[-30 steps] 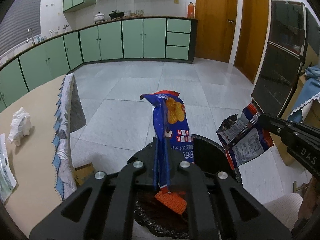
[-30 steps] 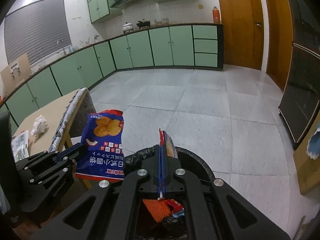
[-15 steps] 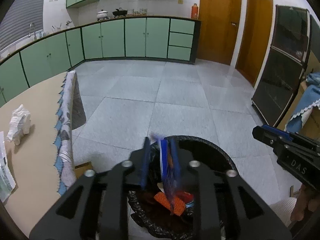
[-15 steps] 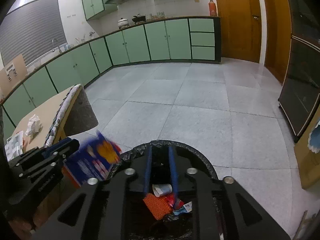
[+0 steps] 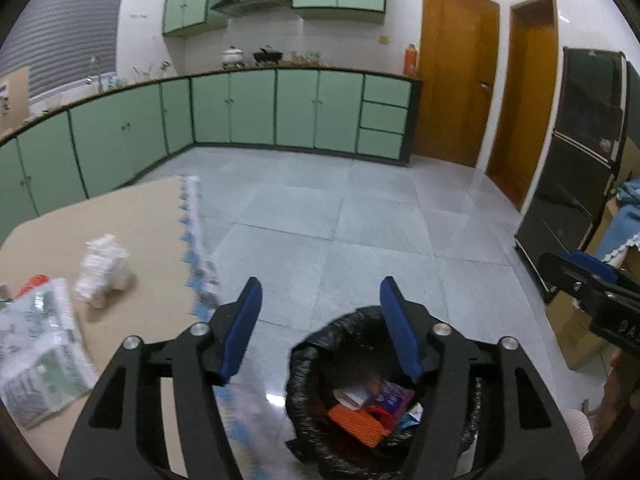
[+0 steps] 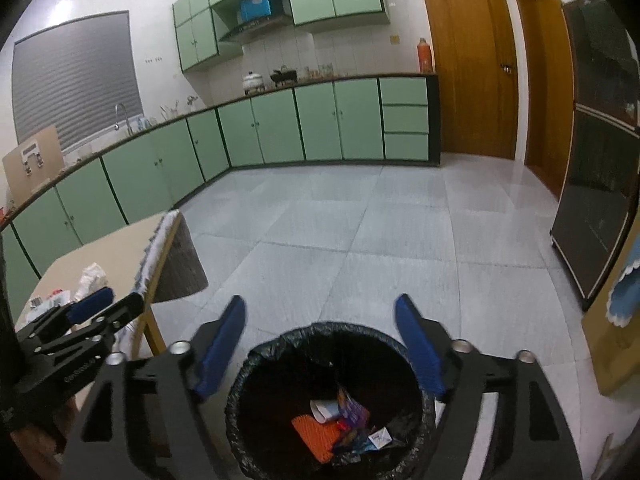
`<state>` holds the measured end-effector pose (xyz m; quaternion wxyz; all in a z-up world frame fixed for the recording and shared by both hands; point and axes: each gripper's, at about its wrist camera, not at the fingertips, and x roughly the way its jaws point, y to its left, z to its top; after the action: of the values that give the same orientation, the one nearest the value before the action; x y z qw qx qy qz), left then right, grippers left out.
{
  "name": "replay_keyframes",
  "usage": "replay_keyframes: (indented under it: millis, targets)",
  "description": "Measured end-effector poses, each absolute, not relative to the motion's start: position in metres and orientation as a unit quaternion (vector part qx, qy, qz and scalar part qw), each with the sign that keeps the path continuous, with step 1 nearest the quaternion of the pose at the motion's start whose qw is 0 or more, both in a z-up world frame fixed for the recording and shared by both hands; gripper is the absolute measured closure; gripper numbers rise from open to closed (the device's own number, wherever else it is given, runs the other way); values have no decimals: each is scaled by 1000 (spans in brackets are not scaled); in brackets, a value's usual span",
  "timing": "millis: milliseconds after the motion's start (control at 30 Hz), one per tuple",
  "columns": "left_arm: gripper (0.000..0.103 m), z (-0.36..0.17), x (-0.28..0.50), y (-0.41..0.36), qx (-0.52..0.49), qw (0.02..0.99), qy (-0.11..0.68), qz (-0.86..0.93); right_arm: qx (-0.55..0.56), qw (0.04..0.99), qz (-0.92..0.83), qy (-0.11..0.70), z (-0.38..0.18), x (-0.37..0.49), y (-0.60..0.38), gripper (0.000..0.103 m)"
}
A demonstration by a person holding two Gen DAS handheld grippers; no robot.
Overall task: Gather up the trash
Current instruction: 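Reach to the table and grasp the clear green-printed plastic bag with the left tool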
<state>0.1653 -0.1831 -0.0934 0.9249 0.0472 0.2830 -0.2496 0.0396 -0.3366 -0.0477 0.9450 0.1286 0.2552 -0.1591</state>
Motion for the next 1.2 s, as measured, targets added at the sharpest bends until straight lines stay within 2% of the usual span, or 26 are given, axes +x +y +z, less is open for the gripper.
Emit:
replay_keyframes:
  millis: [133, 267, 367, 933, 1200]
  targets:
    - [31, -76, 162, -153, 40, 937, 267, -222, 133, 950, -153, 238, -36, 38, -324, 6]
    - [22, -62, 157, -117, 39, 948, 252, -191, 127, 955, -134, 232, -28, 43, -304, 6]
    - [19, -56, 154, -94, 41, 954, 245, -169, 117, 959, -115, 230, -25, 49, -284, 6]
    - [19, -57, 153, 65, 12, 964, 263, -18, 73, 970, 0, 231, -29, 102, -145, 6]
    - [18, -74, 159, 107, -7, 957, 291, 4, 65, 967, 27, 246, -43, 121, -106, 6]
